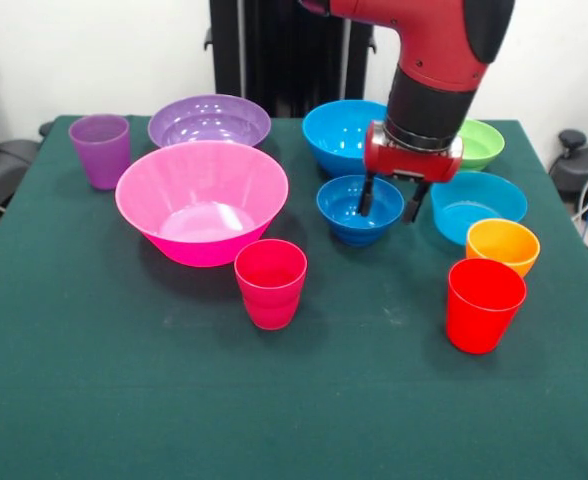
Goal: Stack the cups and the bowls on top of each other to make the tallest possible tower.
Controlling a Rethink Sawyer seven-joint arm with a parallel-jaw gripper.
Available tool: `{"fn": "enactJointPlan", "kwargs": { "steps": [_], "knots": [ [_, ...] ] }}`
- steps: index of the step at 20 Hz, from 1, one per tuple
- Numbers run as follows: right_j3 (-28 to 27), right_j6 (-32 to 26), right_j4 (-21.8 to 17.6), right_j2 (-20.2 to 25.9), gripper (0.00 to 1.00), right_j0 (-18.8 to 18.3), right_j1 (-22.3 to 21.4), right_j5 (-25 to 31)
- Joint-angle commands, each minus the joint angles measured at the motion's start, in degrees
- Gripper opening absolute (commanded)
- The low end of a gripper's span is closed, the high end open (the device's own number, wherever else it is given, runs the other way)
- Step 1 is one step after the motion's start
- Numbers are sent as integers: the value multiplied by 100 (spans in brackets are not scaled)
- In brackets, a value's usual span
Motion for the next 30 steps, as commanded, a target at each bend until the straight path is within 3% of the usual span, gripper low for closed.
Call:
{"fn": "enactJointPlan", "kwargs": {
  "steps": [1, 24, 30],
  "knots": [
    [8, 1171, 229, 430, 100, 140, 476, 562],
    [-236, 1573, 159, 45, 100, 467, 811, 755],
    [-194, 1609, 233, 190, 100, 387, 772, 624]
  ]
}}
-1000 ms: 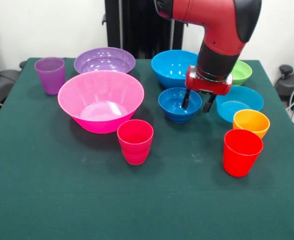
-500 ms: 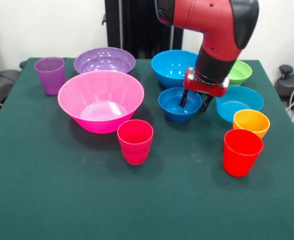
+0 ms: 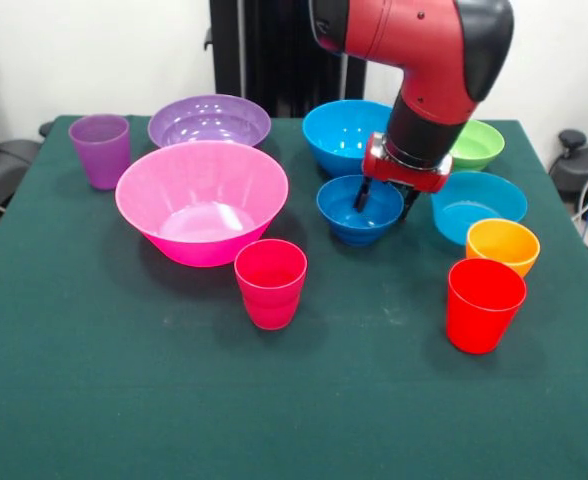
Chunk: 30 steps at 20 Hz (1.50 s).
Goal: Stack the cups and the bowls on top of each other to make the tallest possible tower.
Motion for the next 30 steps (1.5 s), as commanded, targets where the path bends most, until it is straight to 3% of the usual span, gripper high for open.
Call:
{"fn": "enactJointPlan", "kwargs": {
  "steps": [1, 16, 30],
  "knots": [
    [-184, 1003, 192, 434, 0, 15, 108, 446],
    [-178, 998, 174, 331, 0, 124, 12, 560],
    [-627, 961, 11, -268, 0, 545, -93, 1095]
  ]
}}
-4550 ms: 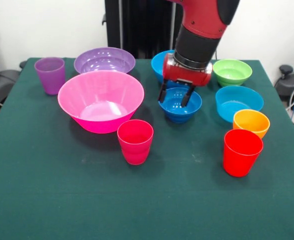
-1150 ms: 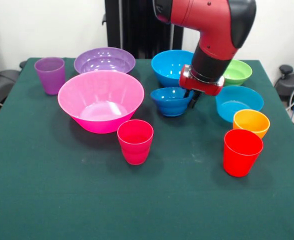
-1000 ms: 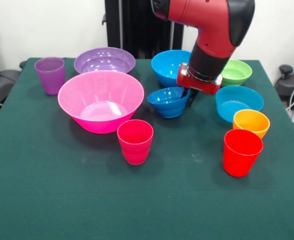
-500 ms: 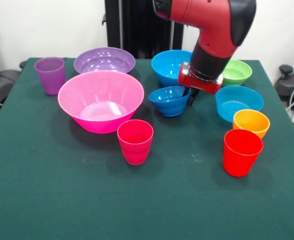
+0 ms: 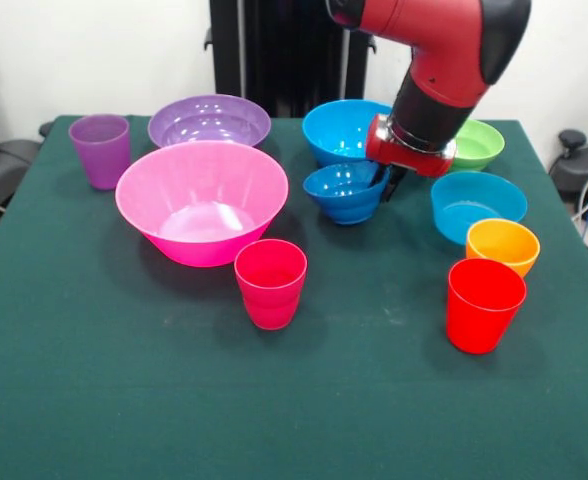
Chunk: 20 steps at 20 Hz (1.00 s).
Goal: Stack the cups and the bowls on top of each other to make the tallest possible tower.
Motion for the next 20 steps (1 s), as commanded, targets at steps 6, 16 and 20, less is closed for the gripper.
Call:
{"fn": "enactJointPlan", "kwargs": {
  "steps": [6, 16, 20],
  "knots": [
    [-755, 831, -65, -36, 0, 213, -138, 1004],
    [-873, 623, -354, -256, 0, 378, -128, 468],
    [-962, 494, -508, -379, 0, 447, -116, 265]
  ]
}}
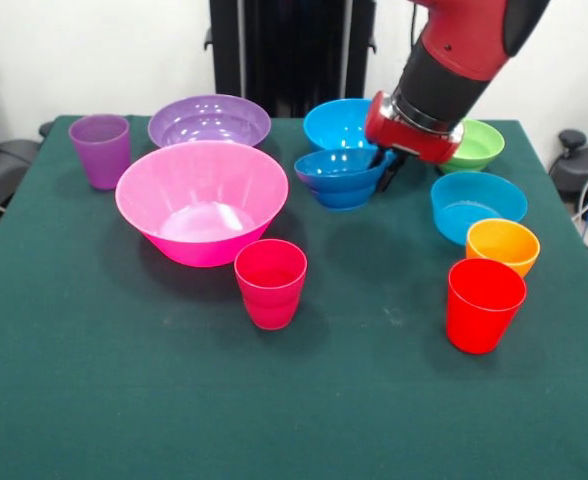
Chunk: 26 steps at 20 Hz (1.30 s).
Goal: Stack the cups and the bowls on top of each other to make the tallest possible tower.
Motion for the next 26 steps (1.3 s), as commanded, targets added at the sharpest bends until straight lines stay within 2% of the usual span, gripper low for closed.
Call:
{"fn": "enactJointPlan", "kwargs": {
  "steps": [1, 8, 18, 26],
  "knots": [
    [-501, 467, -495, 178, 0, 175, 69, -224],
    [-847, 189, -787, 84, 0, 128, 36, -39],
    [-1256, -410, -1067, 447, 0, -459, -109, 294],
    [-1315, -838, -1428, 775, 0, -928, -125, 222]
  ]
}}
